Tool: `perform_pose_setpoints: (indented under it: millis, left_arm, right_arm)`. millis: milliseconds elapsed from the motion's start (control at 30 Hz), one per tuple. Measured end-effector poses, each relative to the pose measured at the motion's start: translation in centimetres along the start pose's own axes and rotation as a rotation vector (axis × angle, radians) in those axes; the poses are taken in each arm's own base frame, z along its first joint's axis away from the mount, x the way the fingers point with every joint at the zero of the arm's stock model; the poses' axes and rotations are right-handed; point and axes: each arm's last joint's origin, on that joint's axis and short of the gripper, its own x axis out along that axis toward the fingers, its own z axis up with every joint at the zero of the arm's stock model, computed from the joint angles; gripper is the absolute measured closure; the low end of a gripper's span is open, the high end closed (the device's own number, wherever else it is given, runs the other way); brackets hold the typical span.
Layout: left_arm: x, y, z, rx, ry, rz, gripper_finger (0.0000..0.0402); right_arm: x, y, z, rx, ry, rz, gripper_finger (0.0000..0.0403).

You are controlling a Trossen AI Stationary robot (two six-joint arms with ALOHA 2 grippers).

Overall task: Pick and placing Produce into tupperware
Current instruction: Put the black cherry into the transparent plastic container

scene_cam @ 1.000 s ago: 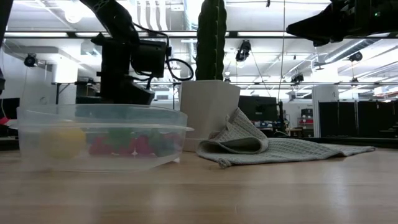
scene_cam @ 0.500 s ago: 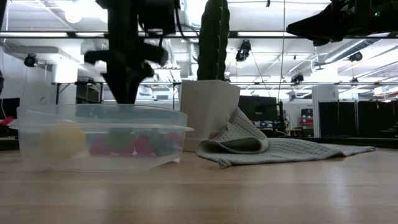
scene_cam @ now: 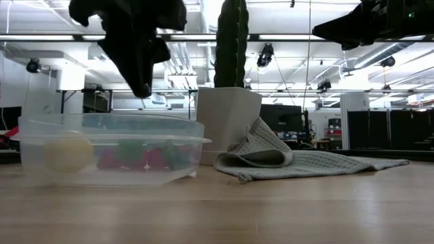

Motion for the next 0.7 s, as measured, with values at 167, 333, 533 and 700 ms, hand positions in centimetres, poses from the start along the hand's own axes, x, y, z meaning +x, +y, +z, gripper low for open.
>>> perform_pose_setpoints:
  millis: [167,333,533,700]
  left_arm:
    - [0.3,-1.5,0.3,-0.004,-0.057,-0.040,0.0318]
    - [1.1,-2.6,-0.2,-0.025,-0.065,-0.067,0.0318]
    - [2.6,-3.6,-0.2,-0.025,-0.082,-0.118,0.0318]
    - [4.2,-3.9,-0.1,-0.021,-0.031,-0.135,0.0318]
  right_arm:
    - [0.0,0.0,0.0,0.015,0.000,0.000,0.0346]
    - [0.0,0.0,0.0,0.018,0.000,0.000,0.0346]
    - [0.0,0.0,0.0,0.026,0.000,0.000,0.0346]
    - [0.0,0.0,0.0,0.026,0.000,0.000,0.0346]
